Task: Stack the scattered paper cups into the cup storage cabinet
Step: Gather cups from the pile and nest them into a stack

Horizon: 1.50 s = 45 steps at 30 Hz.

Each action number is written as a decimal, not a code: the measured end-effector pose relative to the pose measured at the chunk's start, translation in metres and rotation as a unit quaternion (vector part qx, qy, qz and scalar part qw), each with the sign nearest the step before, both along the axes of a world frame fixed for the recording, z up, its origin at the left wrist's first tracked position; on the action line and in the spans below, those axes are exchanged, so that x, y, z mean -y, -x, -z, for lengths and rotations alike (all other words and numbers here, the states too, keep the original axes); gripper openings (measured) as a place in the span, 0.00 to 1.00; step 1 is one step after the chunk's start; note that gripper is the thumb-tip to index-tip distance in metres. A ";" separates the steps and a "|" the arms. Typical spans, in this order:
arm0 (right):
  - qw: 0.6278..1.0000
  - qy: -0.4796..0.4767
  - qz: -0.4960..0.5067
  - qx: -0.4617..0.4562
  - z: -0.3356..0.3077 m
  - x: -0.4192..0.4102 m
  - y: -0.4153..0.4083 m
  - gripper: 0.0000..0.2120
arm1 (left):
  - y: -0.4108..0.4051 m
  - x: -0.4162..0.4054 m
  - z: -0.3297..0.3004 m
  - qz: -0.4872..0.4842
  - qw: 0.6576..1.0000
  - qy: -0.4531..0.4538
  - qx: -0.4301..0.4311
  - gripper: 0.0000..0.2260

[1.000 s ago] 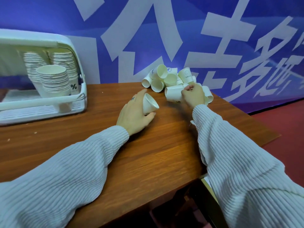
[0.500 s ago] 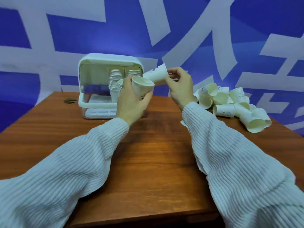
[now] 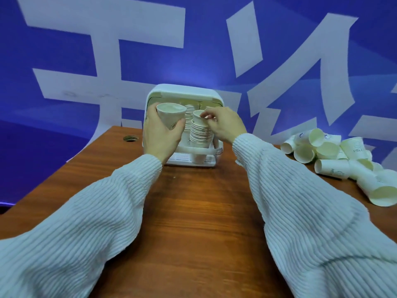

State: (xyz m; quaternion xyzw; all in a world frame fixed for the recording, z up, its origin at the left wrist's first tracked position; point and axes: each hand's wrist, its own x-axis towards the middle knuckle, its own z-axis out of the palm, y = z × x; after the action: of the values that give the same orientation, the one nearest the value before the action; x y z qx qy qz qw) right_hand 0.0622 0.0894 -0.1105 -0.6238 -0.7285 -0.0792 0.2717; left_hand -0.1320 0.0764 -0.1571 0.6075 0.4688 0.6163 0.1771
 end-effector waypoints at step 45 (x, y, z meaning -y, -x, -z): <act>0.950 -0.007 0.222 -0.221 0.069 0.119 -0.181 0.19 | -0.183 0.036 0.032 0.150 0.950 -0.121 -0.247 0.26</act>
State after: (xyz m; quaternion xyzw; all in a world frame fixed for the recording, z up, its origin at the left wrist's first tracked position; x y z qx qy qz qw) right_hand 0.2433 -0.0294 -0.1799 -0.7697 -0.4928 -0.0032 0.4058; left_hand 0.0507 0.0403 -0.1892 0.8207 0.3236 0.4654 0.0713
